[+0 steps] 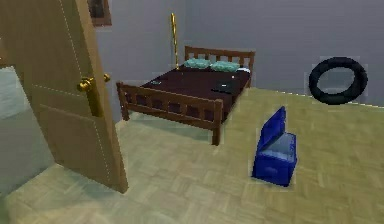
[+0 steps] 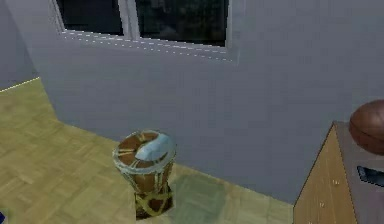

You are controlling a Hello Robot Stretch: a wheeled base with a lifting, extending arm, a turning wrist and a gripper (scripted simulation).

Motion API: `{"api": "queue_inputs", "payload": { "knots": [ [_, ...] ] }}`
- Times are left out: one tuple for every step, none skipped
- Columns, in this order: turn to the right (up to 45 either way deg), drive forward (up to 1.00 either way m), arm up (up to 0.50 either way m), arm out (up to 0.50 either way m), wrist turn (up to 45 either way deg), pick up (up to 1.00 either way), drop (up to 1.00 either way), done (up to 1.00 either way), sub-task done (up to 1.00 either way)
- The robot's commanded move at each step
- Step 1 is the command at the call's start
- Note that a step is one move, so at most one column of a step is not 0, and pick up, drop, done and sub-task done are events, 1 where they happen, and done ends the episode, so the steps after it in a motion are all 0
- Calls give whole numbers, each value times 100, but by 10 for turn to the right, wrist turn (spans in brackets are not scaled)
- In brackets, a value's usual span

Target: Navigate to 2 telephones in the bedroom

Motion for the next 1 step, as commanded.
{"api": "queue_inputs", "payload": {
  "knots": [
    [0,100,0,0,0,0,0,0,0]
  ]
}}
